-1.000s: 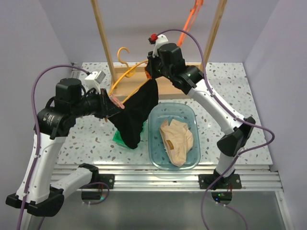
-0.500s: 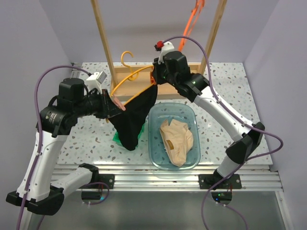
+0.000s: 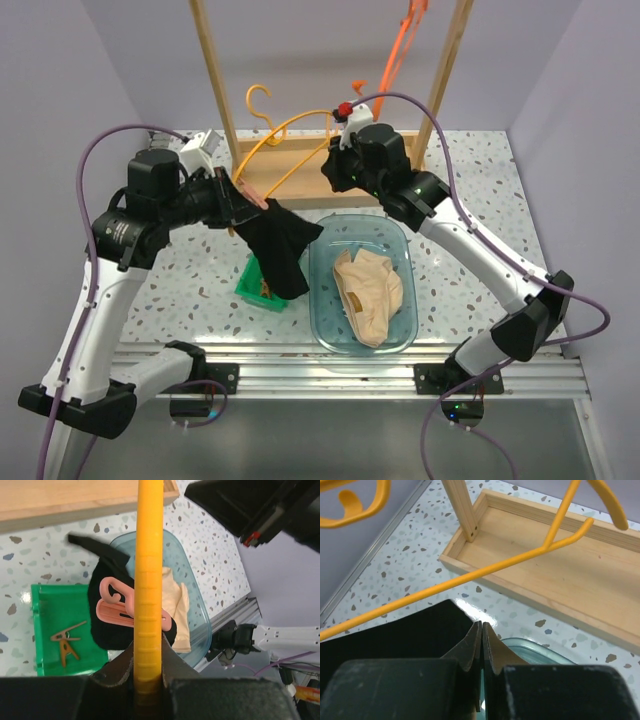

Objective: Remove the underwear clipped to the hanger

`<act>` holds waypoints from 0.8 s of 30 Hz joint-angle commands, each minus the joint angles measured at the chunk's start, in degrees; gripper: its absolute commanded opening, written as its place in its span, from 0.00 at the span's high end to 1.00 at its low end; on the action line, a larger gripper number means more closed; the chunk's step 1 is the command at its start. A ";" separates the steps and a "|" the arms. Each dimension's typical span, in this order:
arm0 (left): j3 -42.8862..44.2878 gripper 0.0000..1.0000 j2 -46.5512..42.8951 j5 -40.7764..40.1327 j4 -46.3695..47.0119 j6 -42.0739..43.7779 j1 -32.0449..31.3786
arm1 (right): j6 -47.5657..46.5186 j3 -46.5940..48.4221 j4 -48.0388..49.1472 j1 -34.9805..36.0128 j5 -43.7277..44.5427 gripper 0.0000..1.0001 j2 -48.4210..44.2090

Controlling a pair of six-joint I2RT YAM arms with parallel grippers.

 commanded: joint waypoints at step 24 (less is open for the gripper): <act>3.53 1.00 2.51 0.71 7.73 -0.43 0.23 | 1.90 -6.56 -1.30 -0.23 4.58 0.98 -15.58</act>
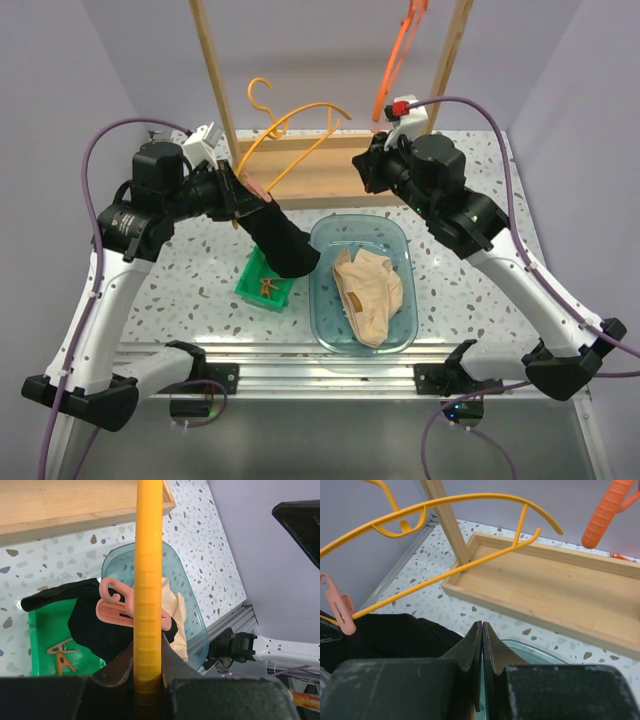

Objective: Remove the underwear clipped to the hanger

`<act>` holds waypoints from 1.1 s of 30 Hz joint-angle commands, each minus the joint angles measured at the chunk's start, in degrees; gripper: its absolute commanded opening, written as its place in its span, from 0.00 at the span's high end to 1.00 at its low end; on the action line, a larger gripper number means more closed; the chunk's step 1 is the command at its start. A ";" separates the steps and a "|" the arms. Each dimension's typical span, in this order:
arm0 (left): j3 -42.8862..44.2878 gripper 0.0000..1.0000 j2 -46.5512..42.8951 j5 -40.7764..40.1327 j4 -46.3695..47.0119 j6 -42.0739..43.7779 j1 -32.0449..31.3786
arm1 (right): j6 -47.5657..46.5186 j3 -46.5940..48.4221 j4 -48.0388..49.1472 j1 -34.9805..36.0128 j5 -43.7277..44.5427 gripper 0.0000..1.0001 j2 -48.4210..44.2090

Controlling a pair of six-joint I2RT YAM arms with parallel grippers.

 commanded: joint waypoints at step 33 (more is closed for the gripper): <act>5.86 1.00 9.18 9.43 5.46 5.43 -0.49 | 1.78 3.32 -5.16 -0.06 -27.15 0.40 1.94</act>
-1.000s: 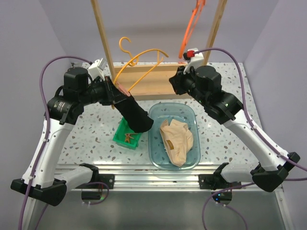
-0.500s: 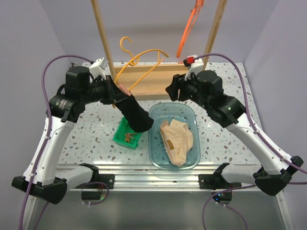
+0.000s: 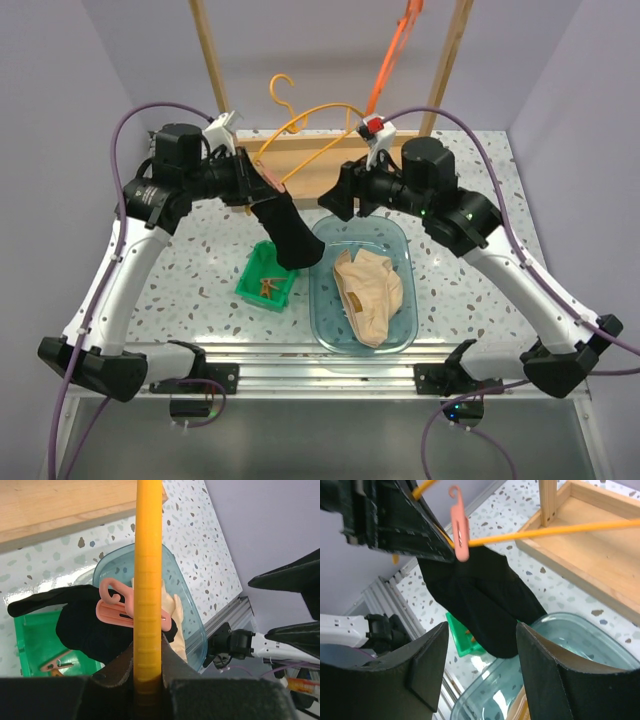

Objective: Remove the underwear clipped to the hanger

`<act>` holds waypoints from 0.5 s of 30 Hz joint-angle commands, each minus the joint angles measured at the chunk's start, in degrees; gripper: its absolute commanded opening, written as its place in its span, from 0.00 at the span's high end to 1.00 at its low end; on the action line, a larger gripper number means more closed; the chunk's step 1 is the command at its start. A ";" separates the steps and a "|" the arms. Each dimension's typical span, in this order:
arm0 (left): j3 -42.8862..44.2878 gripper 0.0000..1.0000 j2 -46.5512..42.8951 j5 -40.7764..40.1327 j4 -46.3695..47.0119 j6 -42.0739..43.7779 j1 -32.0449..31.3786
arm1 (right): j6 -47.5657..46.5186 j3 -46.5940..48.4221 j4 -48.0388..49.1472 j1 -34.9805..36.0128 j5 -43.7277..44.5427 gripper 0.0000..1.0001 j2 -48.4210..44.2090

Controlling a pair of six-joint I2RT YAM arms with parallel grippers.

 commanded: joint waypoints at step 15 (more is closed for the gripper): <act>1.68 1.00 0.31 9.13 0.21 9.32 -2.67 | -2.26 28.75 -11.16 5.79 5.09 0.42 21.23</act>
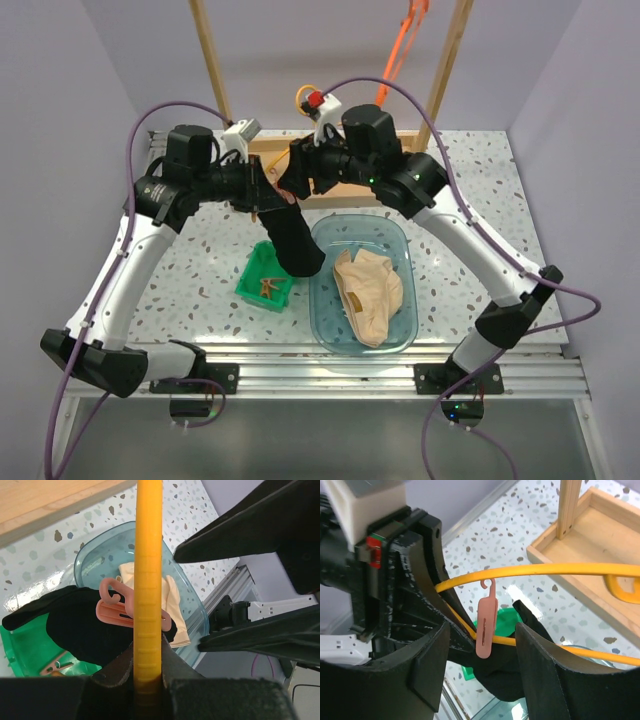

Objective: Remove the underwear clipped to the hanger

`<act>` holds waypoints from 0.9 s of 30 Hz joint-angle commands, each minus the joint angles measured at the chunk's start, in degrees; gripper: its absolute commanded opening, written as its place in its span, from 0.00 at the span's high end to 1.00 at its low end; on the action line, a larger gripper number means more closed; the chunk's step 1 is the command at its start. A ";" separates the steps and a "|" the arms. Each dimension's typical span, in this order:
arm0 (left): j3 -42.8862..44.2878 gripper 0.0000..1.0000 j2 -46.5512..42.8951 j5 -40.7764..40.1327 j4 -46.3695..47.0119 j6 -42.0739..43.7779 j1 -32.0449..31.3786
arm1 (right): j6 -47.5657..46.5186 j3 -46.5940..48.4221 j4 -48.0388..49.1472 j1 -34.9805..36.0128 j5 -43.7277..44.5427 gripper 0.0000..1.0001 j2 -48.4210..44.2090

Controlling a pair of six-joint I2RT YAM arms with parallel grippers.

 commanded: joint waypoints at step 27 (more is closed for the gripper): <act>3.73 1.00 -1.93 1.02 0.67 1.52 -0.27 | 1.67 -0.61 -1.04 5.73 18.26 0.83 3.55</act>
